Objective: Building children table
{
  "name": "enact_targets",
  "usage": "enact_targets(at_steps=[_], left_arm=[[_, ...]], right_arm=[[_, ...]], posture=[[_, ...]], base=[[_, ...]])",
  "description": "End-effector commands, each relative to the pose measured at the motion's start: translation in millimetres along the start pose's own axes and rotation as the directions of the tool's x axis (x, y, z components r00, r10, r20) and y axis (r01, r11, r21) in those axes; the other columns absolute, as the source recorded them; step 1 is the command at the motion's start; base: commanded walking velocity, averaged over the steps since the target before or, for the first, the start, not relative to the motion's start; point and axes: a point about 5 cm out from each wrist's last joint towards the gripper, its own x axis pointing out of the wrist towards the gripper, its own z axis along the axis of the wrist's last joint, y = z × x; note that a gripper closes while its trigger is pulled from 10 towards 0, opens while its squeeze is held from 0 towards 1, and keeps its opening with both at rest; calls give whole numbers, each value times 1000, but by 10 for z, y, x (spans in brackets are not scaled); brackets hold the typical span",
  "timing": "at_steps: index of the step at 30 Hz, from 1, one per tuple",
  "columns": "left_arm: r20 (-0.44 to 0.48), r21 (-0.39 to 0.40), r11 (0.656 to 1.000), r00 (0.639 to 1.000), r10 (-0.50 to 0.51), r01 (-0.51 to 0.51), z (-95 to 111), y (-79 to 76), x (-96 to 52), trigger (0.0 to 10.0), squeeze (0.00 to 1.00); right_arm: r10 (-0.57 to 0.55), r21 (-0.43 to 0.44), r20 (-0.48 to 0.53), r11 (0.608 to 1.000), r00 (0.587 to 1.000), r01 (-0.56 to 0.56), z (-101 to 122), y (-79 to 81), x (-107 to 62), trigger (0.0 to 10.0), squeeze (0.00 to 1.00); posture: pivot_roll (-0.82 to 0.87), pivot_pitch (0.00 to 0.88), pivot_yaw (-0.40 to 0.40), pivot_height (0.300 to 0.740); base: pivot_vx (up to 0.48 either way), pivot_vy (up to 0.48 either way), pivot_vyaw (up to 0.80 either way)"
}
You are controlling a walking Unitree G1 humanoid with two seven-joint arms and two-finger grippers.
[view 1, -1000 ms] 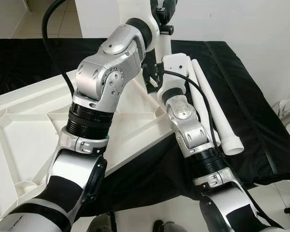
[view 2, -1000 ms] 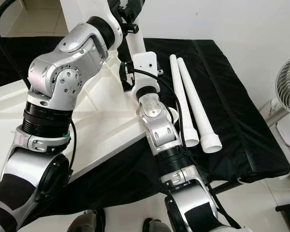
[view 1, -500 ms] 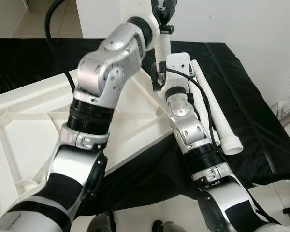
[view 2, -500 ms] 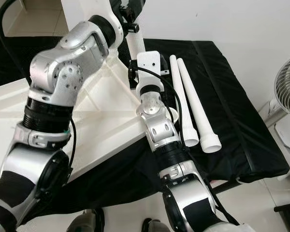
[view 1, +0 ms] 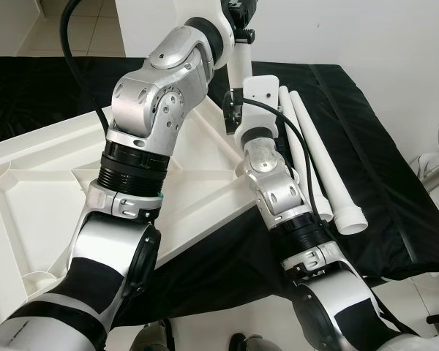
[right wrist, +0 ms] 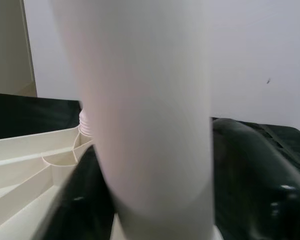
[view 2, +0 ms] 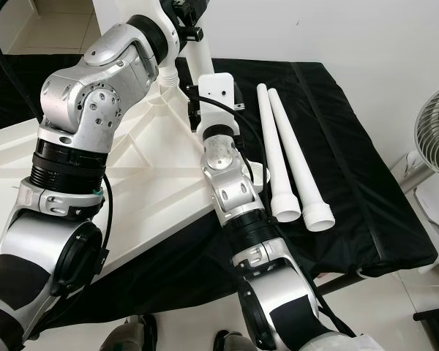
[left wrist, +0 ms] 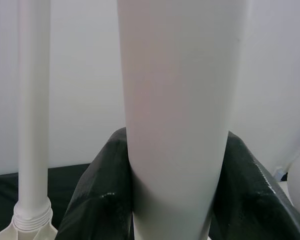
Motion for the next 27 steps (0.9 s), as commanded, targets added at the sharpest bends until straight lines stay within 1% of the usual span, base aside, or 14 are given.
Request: enact_targets(at_steps=[1,2,13,14,18,19,21,27], left_arm=[[30,23,998,998,-59,58,79,-83,14,10000,0],[29,20,998,998,-62,61,78,-87,18,10000,0],[26,-1,997,997,-77,77,72,-105,29,10000,0],[28,-8,997,997,-72,72,71,-102,30,10000,0],[33,-16,996,996,-87,87,69,-112,29,10000,0],[46,-69,994,995,-84,87,68,-108,22,10000,1000],[53,-100,989,993,-103,108,69,-116,14,10000,1000],[57,-114,983,989,-136,142,70,-140,14,10000,1000]], right_arm=[[-20,14,-2,1000,1000,20,21,-44,37,1137,0],[-21,16,-1,1000,1000,21,29,-48,47,78,0],[-33,29,1,999,999,33,58,-65,85,0,0],[-56,39,-8,998,998,56,57,-94,99,10000,0],[-69,48,-14,996,998,69,57,-115,110,10000,0],[-72,48,-13,996,997,73,58,-121,114,10000,0],[-81,48,-7,996,997,81,64,-137,120,10000,0],[-94,58,-14,994,996,94,59,-167,137,10000,0]], posture=[[120,148,-65,740],[120,148,-65,740],[121,148,-66,740],[123,148,-64,740],[120,150,-61,740],[120,150,-61,740],[121,147,-58,740],[120,144,-56,740]], base=[[0,0,0],[0,0,0],[0,0,0],[0,0,0],[0,0,0],[0,0,0],[0,0,0],[0,0,0]])
